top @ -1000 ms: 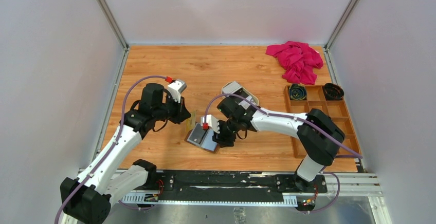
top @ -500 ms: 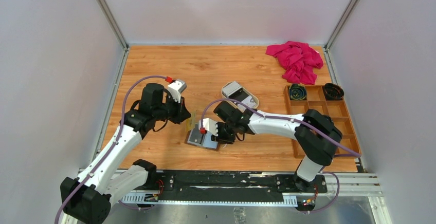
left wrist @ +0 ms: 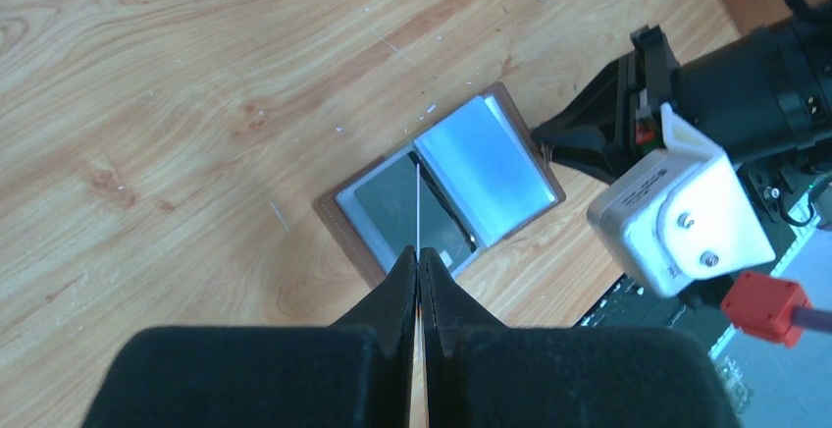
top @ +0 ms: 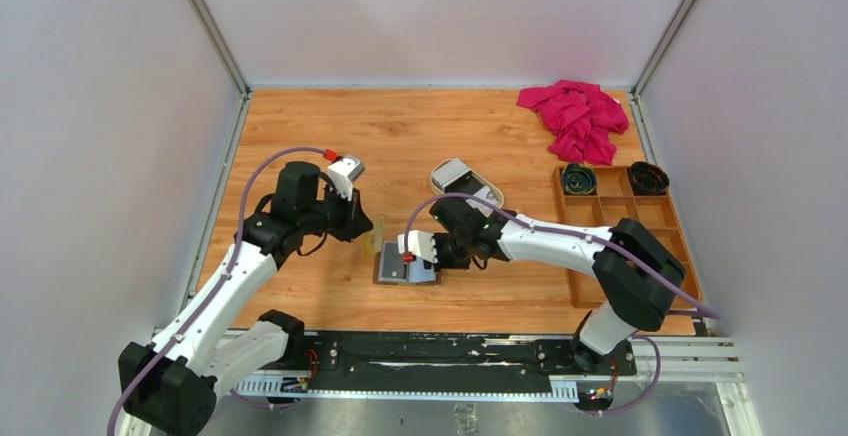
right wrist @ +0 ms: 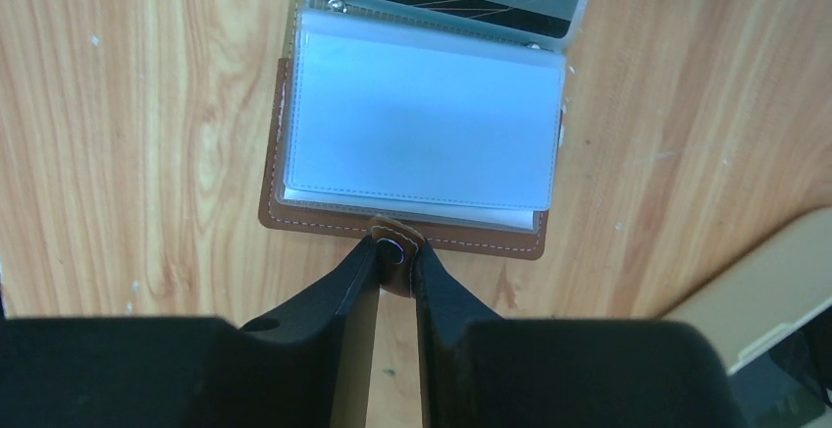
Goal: Put the credit cards into the card holder
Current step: Insert the credit card into the card holder.
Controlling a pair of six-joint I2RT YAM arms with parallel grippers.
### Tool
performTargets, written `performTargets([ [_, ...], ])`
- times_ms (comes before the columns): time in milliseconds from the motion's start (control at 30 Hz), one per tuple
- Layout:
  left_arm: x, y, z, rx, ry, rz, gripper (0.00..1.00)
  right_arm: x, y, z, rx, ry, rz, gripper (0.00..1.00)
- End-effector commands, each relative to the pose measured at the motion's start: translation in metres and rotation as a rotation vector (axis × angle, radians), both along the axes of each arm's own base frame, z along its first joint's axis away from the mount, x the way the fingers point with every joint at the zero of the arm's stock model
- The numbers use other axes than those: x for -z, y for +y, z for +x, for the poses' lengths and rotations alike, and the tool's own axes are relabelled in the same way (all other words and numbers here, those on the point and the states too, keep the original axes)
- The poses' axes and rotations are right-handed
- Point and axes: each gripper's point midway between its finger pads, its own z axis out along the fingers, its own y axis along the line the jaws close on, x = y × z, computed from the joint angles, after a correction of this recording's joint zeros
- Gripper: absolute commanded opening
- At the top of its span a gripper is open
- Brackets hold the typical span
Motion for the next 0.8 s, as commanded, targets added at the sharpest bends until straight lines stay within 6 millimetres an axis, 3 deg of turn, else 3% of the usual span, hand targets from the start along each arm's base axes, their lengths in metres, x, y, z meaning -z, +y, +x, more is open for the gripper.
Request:
performTargets([
  [0,0.005,-0.006,-0.004,0.039,0.027,-0.031,0.00,-0.001,-0.025,0.006,-0.027,-0.013,-0.027,0.21],
  [267,0.001,-0.020,-0.012,0.101,0.064,-0.111,0.00,-0.010,-0.042,0.016,0.008,0.008,0.009,0.24],
  [533,-0.007,-0.041,-0.021,0.096,0.162,-0.299,0.00,-0.029,-0.047,0.022,0.059,0.032,0.070,0.56],
  [767,-0.013,-0.044,-0.022,0.036,0.115,-0.389,0.00,-0.065,-0.049,0.020,0.085,0.084,0.202,0.60],
])
